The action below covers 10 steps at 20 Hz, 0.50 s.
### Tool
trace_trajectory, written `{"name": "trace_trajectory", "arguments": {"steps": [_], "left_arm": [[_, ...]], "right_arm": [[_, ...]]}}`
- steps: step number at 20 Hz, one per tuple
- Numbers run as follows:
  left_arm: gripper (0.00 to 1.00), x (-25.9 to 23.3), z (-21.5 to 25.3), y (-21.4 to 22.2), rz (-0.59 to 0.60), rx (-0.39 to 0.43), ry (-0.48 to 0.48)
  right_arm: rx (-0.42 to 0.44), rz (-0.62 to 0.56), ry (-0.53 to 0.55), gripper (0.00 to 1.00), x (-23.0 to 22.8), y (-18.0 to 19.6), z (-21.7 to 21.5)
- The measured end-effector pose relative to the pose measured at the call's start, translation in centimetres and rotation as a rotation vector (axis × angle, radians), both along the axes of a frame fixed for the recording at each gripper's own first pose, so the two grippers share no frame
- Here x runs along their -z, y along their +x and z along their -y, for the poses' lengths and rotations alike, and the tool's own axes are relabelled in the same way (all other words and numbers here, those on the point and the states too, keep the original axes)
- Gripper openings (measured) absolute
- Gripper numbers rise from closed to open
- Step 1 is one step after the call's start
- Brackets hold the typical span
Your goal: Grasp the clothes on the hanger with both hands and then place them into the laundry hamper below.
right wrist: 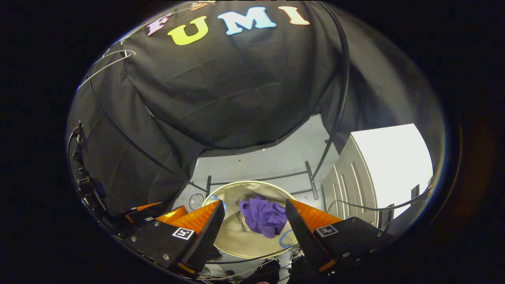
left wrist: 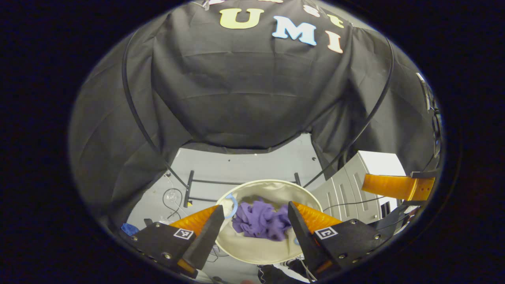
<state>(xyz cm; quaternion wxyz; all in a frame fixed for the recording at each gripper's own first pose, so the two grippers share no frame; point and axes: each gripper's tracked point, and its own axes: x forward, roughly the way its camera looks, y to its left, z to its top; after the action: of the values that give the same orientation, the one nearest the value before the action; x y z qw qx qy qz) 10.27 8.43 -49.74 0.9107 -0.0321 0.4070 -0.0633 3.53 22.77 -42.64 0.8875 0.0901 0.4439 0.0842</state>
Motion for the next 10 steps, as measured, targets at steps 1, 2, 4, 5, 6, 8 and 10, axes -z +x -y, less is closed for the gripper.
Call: {"name": "trace_trajectory", "arguments": {"steps": [1, 2, 4, 5, 6, 8, 10], "left_arm": [[0.94, -0.9, -0.4, -0.5, 0.006, -0.008, 0.001], [0.94, -1.9, -0.9, -0.7, 0.016, -0.017, 0.005], [0.94, -4.5, -2.0, -1.2, 0.046, -0.033, 0.013], [0.94, -6.0, -2.5, -1.3, 0.066, -0.042, 0.015], [0.94, -7.7, -2.9, -1.3, 0.089, -0.05, 0.014], [0.94, -11.4, -3.7, -1.5, 0.144, -0.059, 0.012], [0.94, -15.5, -4.6, -1.1, 0.216, -0.065, 0.024]], "right_arm": [[0.005, 0.011, -0.008, 0.96, -0.7, -0.1, 0.5], [0.009, 0.021, -0.02, 0.95, -1.4, -0.2, 1.2], [0.025, 0.045, -0.035, 0.95, -3.0, -0.3, 2.3], [0.036, 0.059, -0.037, 0.96, -4.1, 0.1, 2.9], [0.05, 0.077, -0.037, 0.96, -5.4, 0.4, 3.4], [0.077, 0.121, -0.033, 0.96, -7.9, 0.9, 4.0], [0.096, 0.179, -0.034, 0.95, -10.5, 1.6, 4.6]]}}
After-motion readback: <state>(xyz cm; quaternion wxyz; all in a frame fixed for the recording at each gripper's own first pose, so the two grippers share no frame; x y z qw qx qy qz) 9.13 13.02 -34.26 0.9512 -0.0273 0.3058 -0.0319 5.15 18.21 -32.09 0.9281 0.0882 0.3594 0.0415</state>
